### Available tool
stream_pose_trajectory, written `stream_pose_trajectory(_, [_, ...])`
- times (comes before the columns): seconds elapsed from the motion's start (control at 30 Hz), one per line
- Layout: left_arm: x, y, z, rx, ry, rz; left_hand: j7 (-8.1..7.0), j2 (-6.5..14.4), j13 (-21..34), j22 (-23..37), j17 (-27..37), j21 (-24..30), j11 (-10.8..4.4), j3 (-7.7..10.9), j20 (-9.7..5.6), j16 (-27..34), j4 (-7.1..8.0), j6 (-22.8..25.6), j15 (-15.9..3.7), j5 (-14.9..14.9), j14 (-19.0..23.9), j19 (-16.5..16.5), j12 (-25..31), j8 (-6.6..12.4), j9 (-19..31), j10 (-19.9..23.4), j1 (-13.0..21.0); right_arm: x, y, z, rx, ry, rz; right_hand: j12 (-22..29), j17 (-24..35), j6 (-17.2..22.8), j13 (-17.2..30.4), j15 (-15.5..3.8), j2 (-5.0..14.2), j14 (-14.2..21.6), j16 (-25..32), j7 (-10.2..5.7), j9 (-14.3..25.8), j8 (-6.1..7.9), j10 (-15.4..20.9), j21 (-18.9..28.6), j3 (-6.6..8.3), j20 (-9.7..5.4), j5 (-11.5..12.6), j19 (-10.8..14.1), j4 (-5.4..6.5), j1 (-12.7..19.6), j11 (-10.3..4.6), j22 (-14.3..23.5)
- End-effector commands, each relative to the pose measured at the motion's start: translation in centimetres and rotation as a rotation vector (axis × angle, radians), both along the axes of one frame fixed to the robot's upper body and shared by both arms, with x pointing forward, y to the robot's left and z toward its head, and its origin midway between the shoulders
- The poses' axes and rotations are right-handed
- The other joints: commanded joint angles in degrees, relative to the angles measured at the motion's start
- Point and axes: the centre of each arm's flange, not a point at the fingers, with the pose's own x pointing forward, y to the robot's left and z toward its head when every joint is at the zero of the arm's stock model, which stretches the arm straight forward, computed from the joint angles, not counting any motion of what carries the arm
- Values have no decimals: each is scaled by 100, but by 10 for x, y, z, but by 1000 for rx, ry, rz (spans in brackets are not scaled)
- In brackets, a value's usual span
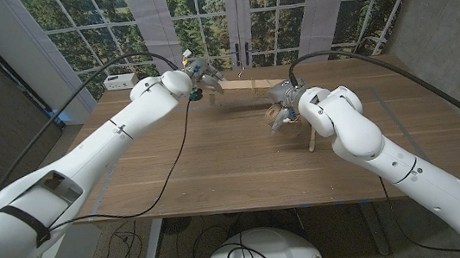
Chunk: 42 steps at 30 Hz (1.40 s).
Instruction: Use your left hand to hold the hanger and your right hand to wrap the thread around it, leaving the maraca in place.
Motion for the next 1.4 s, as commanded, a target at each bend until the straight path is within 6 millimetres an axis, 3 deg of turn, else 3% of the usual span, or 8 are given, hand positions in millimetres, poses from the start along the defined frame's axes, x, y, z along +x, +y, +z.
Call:
stream_pose_trajectory(0.03, [5,4,-9,74,52,77,119,656,7,6,-28,43,19,235,-734,-48,184,98,-402,27,300,47,-40,-11,53,-61,525,13,7,-3,-17,75,-13,-36,-71,23,-6,-171,2237,-9,-58,-77,16,2,-79,17,41,-202,-33,57,-12,2141,30,8])
stream_pose_trajectory(0.6, [11,-8,-13,322,137,159,62,396,1,-6,-128,49,-5,32,-811,-139,142,-455,-549,-47,97,30,-115,-176,155,-509,476,13,4,-2,23,94,2,-400,-775,-712,-143,-119,2085,-613,-645,-144,7,-29,-792,-119,-60,-55,-77,-19,136,1721,99,-11])
stream_pose_trajectory(0.77, [12,-7,-15,321,154,171,36,251,-27,-27,-76,-39,-18,-105,-833,-100,143,-705,-557,-74,8,12,-107,-243,146,-684,509,12,1,-1,41,87,7,-513,-1122,-1106,-168,-71,1884,-1025,-972,-160,4,-28,-1264,-229,-275,19,-45,-107,291,1345,75,-9])
stream_pose_trajectory(0.93, [14,-9,-17,373,194,186,-4,170,-103,-20,-63,-131,12,-293,-720,-137,240,-1102,-592,-101,-145,-141,-127,-296,130,-993,368,9,-1,0,57,81,7,-573,-1451,-1674,-207,-31,1644,-1578,-1277,-200,8,-43,-1897,-385,-574,89,46,-260,434,915,120,-2])
stream_pose_trajectory(1.0, [15,-10,-19,384,209,176,-29,278,-176,-18,-174,-169,58,-369,-632,-351,340,-1455,-557,-109,-381,-295,-95,-296,106,-1240,179,10,-2,0,60,91,-7,-582,-1546,-1865,-210,14,1590,-1803,-1346,-221,11,-38,-2155,-439,-660,121,95,-310,450,812,109,0])
stream_pose_trajectory(1.1, [15,-9,-20,385,224,173,-48,327,-261,-35,-345,-241,108,-394,-565,-636,382,-1757,-433,-113,-678,-446,-76,-278,68,-1438,12,12,-2,1,59,129,-30,-621,-1791,-2564,-256,118,1461,-2549,-1445,-216,20,-71,-2943,-621,-889,190,209,-552,486,550,150,6])
stream_pose_trajectory(1.2, [16,-10,-20,412,246,200,-52,318,-346,-45,-496,-332,132,-410,-516,-867,406,-1990,-258,-120,-995,-570,-110,-269,20,-1655,-163,13,-3,0,58,149,-37,-635,-1961,-3026,-285,160,1367,-3006,-1447,-218,28,-52,-3494,-780,-1038,255,295,-794,470,441,117,9])
stream_pose_trajectory(1.4, [23,-14,-23,487,336,172,-49,234,-520,-60,-732,-524,210,-465,-335,-1141,446,-2701,-44,-143,-1531,-733,-186,-289,-108,-2192,-524,15,-4,0,54,184,-58,-621,-2186,-3661,-327,230,1261,-3672,-1422,-190,35,-29,-4163,-990,-1247,297,433,-1055,442,342,142,20])
